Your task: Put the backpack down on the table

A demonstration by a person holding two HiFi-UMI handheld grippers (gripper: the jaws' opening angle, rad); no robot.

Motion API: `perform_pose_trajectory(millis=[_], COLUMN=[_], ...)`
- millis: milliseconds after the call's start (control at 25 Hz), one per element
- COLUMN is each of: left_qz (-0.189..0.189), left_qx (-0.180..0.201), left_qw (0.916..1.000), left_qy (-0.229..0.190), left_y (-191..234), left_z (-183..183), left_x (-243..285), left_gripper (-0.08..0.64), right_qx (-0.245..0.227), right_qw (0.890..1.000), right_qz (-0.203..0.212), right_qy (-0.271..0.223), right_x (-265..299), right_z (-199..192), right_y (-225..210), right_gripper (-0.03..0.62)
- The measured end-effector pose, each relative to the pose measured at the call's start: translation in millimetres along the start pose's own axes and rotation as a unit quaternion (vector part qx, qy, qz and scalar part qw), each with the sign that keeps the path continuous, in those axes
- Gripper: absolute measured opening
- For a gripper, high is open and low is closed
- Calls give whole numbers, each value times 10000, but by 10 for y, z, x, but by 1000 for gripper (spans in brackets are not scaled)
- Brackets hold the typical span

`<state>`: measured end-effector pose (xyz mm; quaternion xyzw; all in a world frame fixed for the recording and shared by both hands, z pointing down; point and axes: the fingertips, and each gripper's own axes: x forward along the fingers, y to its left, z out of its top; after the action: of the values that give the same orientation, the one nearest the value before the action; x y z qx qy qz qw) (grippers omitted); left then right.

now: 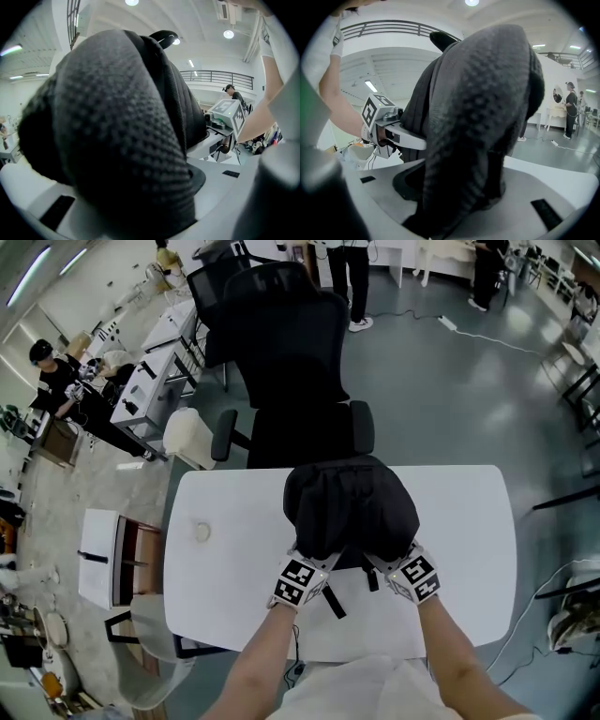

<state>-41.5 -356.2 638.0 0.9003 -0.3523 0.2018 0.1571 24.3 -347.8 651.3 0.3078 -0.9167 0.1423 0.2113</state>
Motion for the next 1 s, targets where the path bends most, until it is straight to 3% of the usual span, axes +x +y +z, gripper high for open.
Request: perform_pose_trajectory(millis=[1000], left_qz=[142], left_qx=[25], left_qw=[9999], left_qy=[-32], left_y=[2], left_z=[-225], left_x=[-45], left_gripper=[221], right_qx=[-37], right_qw=[9999], right_qz=[-85], right_qy=[-42], right_x=[11], right_z=[-173], right_y=[94], right_gripper=[232])
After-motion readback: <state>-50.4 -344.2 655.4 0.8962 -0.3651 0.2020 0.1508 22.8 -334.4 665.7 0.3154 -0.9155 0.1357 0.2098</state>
